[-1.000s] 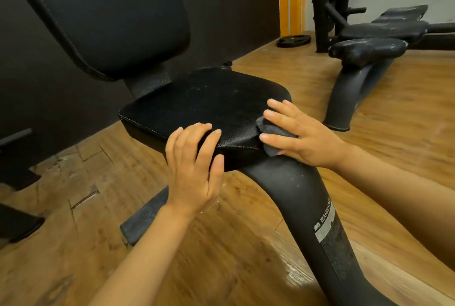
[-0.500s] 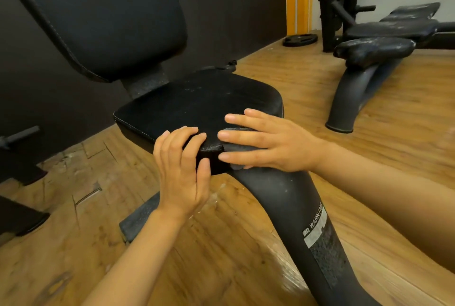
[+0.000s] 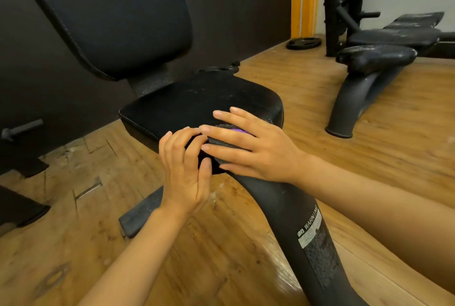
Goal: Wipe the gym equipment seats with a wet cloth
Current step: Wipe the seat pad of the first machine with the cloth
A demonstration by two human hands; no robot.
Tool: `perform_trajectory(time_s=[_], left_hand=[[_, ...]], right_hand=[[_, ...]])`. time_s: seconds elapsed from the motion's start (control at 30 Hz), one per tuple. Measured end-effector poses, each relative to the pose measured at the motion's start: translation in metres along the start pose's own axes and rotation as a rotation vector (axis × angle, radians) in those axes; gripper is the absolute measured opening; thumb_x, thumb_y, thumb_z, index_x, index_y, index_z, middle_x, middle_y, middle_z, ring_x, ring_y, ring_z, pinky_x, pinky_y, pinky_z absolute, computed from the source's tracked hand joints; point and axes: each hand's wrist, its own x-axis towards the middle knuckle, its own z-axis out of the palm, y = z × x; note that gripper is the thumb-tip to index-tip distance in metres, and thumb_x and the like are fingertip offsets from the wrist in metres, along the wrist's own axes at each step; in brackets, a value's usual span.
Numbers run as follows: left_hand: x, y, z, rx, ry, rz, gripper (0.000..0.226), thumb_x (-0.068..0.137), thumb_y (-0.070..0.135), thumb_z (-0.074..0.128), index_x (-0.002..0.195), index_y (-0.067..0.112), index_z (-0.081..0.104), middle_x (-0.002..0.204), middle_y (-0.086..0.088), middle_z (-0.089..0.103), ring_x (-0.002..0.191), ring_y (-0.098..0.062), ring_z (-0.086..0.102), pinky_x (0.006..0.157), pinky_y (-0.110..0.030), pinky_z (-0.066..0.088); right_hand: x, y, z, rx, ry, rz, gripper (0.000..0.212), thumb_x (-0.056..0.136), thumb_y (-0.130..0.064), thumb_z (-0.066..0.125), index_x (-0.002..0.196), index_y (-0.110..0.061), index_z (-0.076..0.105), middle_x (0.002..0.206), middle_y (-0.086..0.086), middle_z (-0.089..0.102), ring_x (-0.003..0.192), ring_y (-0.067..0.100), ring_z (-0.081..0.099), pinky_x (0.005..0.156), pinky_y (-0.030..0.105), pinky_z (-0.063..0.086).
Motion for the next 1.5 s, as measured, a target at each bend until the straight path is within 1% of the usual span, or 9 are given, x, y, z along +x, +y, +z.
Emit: perform_trajectory(time_s=[0.2,0.4,0.5,0.67,0.8,0.9,1.2,1.33,1.5], left_hand=[[0.004,0.003,-0.007,0.009,-0.011,0.019,0.035,0.102,0.029,0.035,0.129,0.011,0.049,0.130,-0.008,0.052,0.121,-0.027,0.050,0.112,-0.044,0.029],[0.024,0.000,-0.027,0.033,-0.063,0.076,0.035,0.100,0.029,0.044,0.104,0.006,0.070,0.107,-0.012,0.069,0.097,-0.022,0.059,0.090,-0.039,0.040],[0.035,-0.005,-0.040,0.020,-0.206,0.069,0.034,0.099,0.029,0.047,0.101,0.006,0.071,0.105,-0.010,0.070,0.095,-0.022,0.063,0.086,-0.041,0.044],[0.070,-0.005,-0.078,-0.004,-0.492,-0.028,0.035,0.098,0.034,0.049,0.104,0.008,0.071,0.104,-0.006,0.071,0.095,-0.023,0.066,0.087,-0.040,0.046],[0.123,0.011,-0.112,-0.013,-0.632,-0.063,0.037,0.097,0.035,0.048,0.106,0.009,0.072,0.102,-0.005,0.072,0.092,-0.022,0.067,0.083,-0.040,0.049],[0.166,0.033,-0.130,-0.008,-0.676,-0.060,0.038,0.097,0.035,0.049,0.110,0.008,0.072,0.100,-0.004,0.072,0.088,-0.022,0.067,0.080,-0.041,0.050],[0.294,0.087,-0.168,-0.038,-0.644,-0.074,0.033,0.095,0.033,0.053,0.107,0.008,0.071,0.103,-0.008,0.070,0.091,-0.024,0.064,0.090,-0.042,0.043],[0.317,0.078,-0.159,-0.041,-0.626,-0.084,0.033,0.095,0.033,0.052,0.107,0.008,0.071,0.105,-0.010,0.069,0.092,-0.025,0.064,0.093,-0.043,0.043],[0.343,0.055,-0.130,-0.037,-0.587,-0.103,0.034,0.096,0.034,0.051,0.107,0.009,0.071,0.106,-0.009,0.068,0.093,-0.025,0.063,0.095,-0.043,0.041]], right_hand=[[-0.002,-0.002,-0.010,0.025,-0.067,0.025,0.035,0.103,-0.026,0.059,0.134,-0.009,0.062,0.143,0.017,0.053,0.134,0.037,0.050,0.112,0.052,0.039],[0.003,-0.006,-0.023,0.091,-0.225,0.151,0.037,0.105,-0.032,0.052,0.137,-0.013,0.050,0.147,0.017,0.049,0.134,0.032,0.049,0.113,0.038,0.040],[0.011,-0.008,-0.030,0.120,-0.333,0.233,0.040,0.102,-0.033,0.054,0.134,-0.010,0.061,0.145,0.017,0.052,0.127,0.031,0.053,0.110,0.036,0.040],[0.035,-0.002,-0.065,0.164,-0.509,0.423,0.040,0.100,-0.037,0.053,0.124,-0.009,0.068,0.138,0.015,0.059,0.103,0.033,0.065,0.083,0.043,0.056],[0.072,0.014,-0.117,0.223,-0.591,0.476,0.038,0.102,-0.039,0.048,0.118,-0.013,0.070,0.132,0.015,0.062,0.087,0.034,0.066,0.072,0.042,0.057],[0.103,0.033,-0.161,0.251,-0.589,0.501,0.046,0.107,-0.042,0.035,0.114,-0.014,0.071,0.128,0.015,0.064,0.084,0.033,0.066,0.070,0.041,0.057],[0.190,0.101,-0.267,0.271,-0.634,0.540,0.048,0.106,-0.044,0.032,0.112,-0.017,0.071,0.126,0.009,0.064,0.088,0.029,0.064,0.073,0.038,0.055],[0.204,0.127,-0.265,0.237,-0.636,0.501,0.037,0.102,-0.042,0.043,0.108,-0.019,0.072,0.121,0.006,0.066,0.090,0.027,0.065,0.072,0.036,0.052],[0.220,0.169,-0.253,0.214,-0.618,0.440,0.037,0.103,-0.040,0.042,0.099,-0.017,0.071,0.113,0.006,0.068,0.087,0.028,0.064,0.067,0.035,0.051]])
